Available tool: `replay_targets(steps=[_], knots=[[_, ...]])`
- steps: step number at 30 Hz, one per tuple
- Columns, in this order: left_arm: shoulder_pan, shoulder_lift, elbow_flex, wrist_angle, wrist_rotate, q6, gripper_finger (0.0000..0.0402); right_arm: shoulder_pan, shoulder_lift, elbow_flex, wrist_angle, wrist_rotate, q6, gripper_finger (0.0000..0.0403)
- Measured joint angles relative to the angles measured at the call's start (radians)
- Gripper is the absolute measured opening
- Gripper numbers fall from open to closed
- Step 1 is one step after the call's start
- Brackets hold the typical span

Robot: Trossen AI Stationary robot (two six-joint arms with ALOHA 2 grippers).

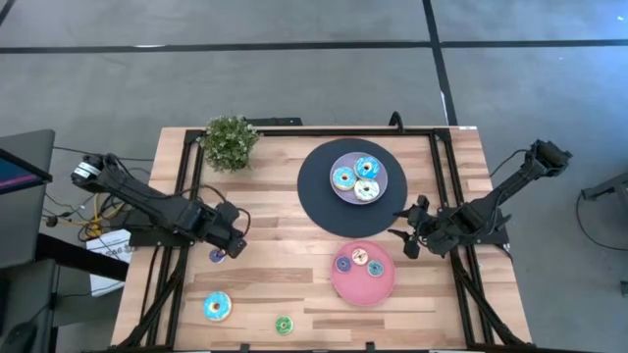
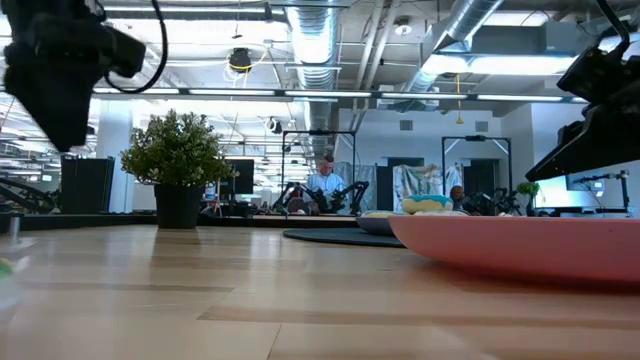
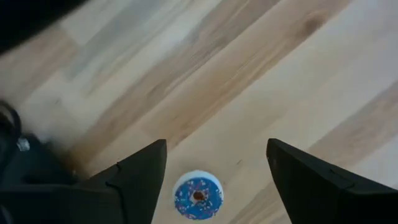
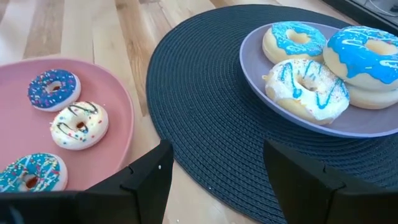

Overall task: Pick & Place donuts
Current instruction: Put the small purple donut into the pink plate

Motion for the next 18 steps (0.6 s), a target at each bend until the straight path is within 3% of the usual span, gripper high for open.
replay_targets(steps=[9, 18], knots=[[-0.050, 0.160, -0.063, 0.004, 0.121, -0.167, 0.0277, 0.000, 0.000, 0.000, 0.005, 0.000, 0.000, 0.0240], [-0.085, 0.269, -0.078, 0.066, 0.212, -0.173, 0.0277, 0.000, 0.000, 0.000, 0.005, 0.000, 0.034, 0.0240]])
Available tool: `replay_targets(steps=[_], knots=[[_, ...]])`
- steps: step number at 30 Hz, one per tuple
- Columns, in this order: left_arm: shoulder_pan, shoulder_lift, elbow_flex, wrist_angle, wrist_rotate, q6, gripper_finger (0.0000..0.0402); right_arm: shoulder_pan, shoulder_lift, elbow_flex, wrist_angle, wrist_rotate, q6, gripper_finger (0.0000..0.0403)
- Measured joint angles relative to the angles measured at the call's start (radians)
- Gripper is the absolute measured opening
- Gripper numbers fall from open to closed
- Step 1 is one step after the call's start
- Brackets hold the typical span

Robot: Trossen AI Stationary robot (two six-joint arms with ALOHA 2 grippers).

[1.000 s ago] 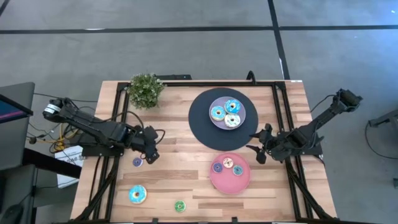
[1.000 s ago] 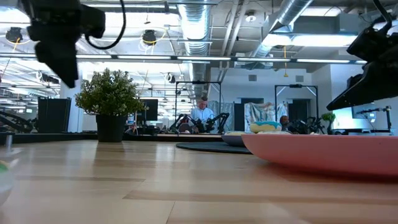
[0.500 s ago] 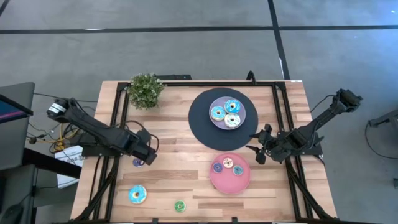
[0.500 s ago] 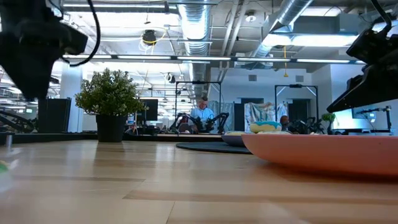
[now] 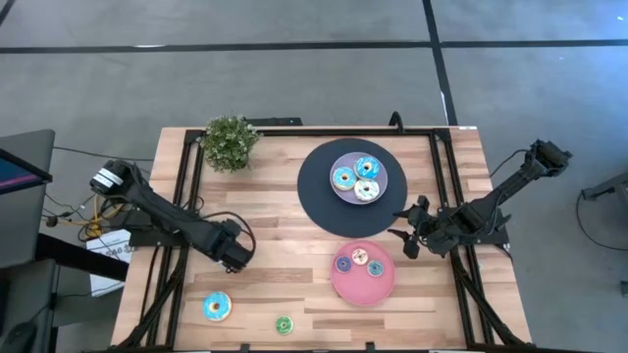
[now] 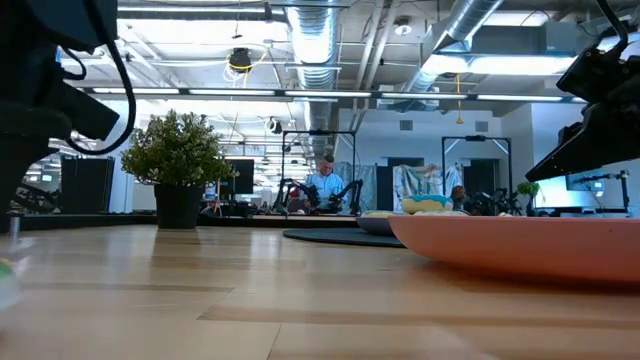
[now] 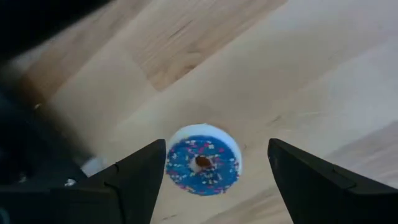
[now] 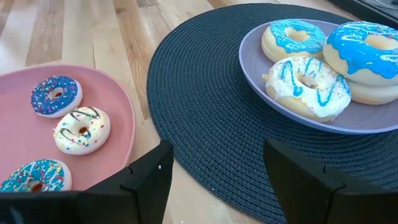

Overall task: Pick & Place donuts
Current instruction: Put the small purple donut into the pink plate

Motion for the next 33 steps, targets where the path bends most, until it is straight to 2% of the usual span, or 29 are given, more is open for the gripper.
replay_targets(steps=[12, 20, 26, 33], knots=[[-0.044, 0.021, -0.004, -0.016, 0.020, -0.035, 0.0277, 0.000, 0.000, 0.000, 0.000, 0.000, 0.000, 0.0240], [-0.061, 0.014, -0.115, 0.118, 0.074, -0.086, 0.0277, 0.000, 0.000, 0.000, 0.004, -0.041, 0.001, 0.0240], [-0.062, 0.015, -0.112, 0.139, 0.064, -0.061, 0.0277, 0.000, 0.000, 0.000, 0.009, -0.050, 0.002, 0.0240], [-0.062, 0.017, -0.106, 0.147, 0.062, -0.041, 0.0250, 0.000, 0.000, 0.000, 0.026, -0.050, 0.001, 0.0240]])
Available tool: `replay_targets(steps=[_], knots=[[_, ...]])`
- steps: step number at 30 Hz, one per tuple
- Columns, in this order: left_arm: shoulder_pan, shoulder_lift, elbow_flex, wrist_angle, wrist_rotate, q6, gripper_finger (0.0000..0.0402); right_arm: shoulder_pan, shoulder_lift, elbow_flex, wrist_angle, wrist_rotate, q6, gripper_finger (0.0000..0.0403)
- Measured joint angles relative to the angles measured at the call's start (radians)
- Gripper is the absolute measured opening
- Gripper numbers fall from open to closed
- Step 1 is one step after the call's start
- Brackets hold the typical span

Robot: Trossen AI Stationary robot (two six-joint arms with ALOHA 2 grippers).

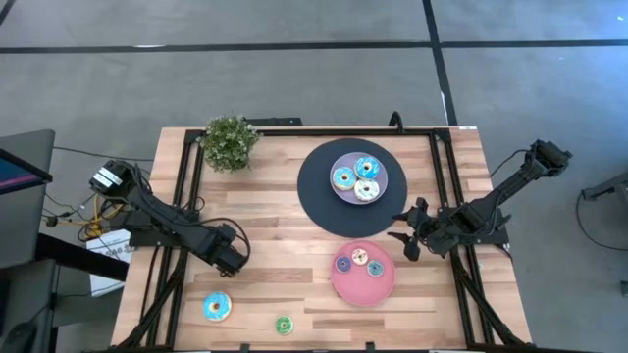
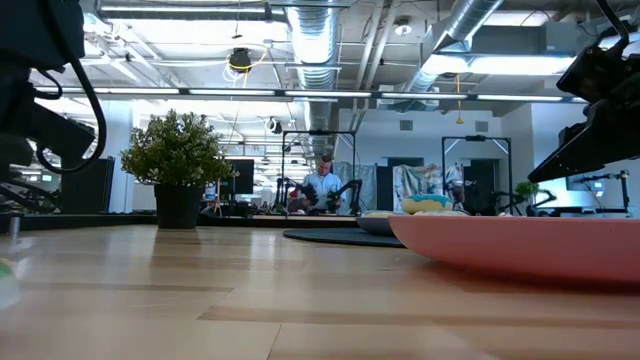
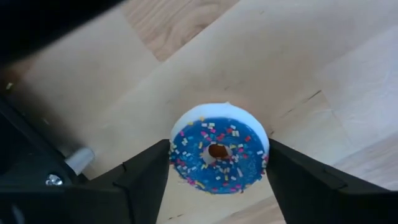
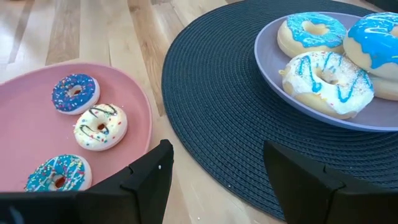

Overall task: Pick & Place donuts
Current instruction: Put the small purple donut into the pink plate

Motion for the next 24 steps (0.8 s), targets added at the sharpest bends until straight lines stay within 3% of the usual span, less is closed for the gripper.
replay_targets(steps=[7, 16, 24], knots=[[0.000, 0.001, 0.000, 0.006, 0.000, -0.005, 0.0216, 0.000, 0.000, 0.000, 0.000, -0.001, 0.000, 0.0240], [-0.001, 0.004, 0.019, 0.028, -0.030, -0.004, 0.0201, 0.000, 0.000, 0.000, 0.011, -0.002, 0.000, 0.0240], [0.033, 0.005, 0.102, 0.140, -0.206, 0.080, 0.0200, 0.000, 0.000, 0.000, 0.019, -0.002, 0.000, 0.0240]])
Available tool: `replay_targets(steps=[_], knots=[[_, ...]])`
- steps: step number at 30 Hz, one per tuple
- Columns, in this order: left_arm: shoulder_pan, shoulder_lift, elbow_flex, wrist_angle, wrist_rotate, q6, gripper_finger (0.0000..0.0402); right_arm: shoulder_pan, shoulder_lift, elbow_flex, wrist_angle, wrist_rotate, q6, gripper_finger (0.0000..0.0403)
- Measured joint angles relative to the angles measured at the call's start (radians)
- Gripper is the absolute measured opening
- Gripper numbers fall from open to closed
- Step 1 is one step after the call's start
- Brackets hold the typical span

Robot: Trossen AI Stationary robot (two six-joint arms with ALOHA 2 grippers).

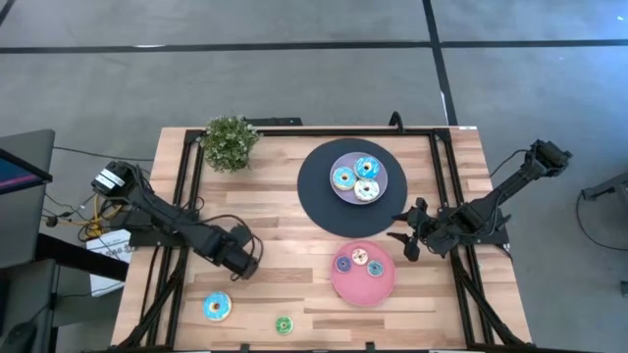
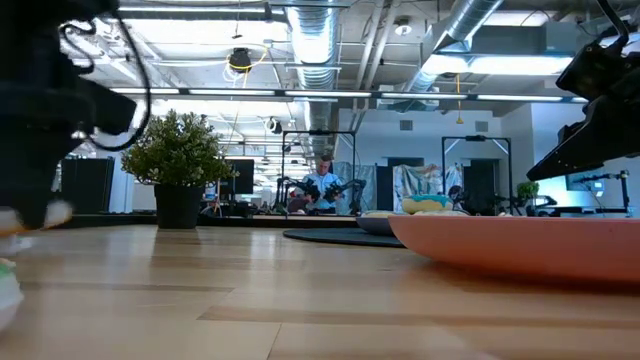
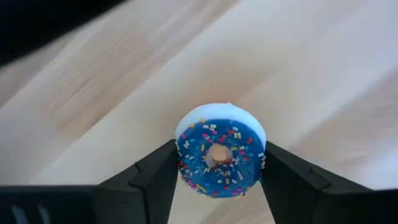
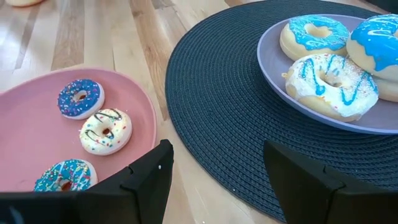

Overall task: Pick & Place donuts
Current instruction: Put the small purple donut into the pink plate

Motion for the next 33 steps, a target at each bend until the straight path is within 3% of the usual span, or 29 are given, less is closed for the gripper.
replay_targets(steps=[6, 10, 15, 24, 28, 33], knots=[[0.074, -0.001, 0.032, 0.368, -0.150, 0.313, 0.0200, 0.000, 0.000, 0.000, 0.004, 0.000, 0.000, 0.0240], [0.127, -0.001, 0.035, 0.707, -0.171, 0.583, 0.0200, 0.000, 0.000, 0.000, 0.004, 0.000, 0.000, 0.0240], [0.187, -0.001, 0.034, 0.933, -0.174, 0.771, 0.0200, 0.000, 0.000, 0.000, 0.004, 0.000, 0.000, 0.0240], [0.236, 0.047, 0.087, 0.986, -0.171, 0.845, 0.0200, 0.000, 0.000, 0.000, 0.005, 0.003, 0.000, 0.0240], [0.231, 0.210, 0.262, 0.966, -0.126, 0.954, 0.0200, 0.000, 0.000, 0.000, 0.008, 0.004, 0.000, 0.0240], [0.234, 0.415, 0.565, 0.721, -0.057, 1.086, 0.0200, 0.000, 0.000, 0.000, 0.016, 0.004, 0.000, 0.0240]])
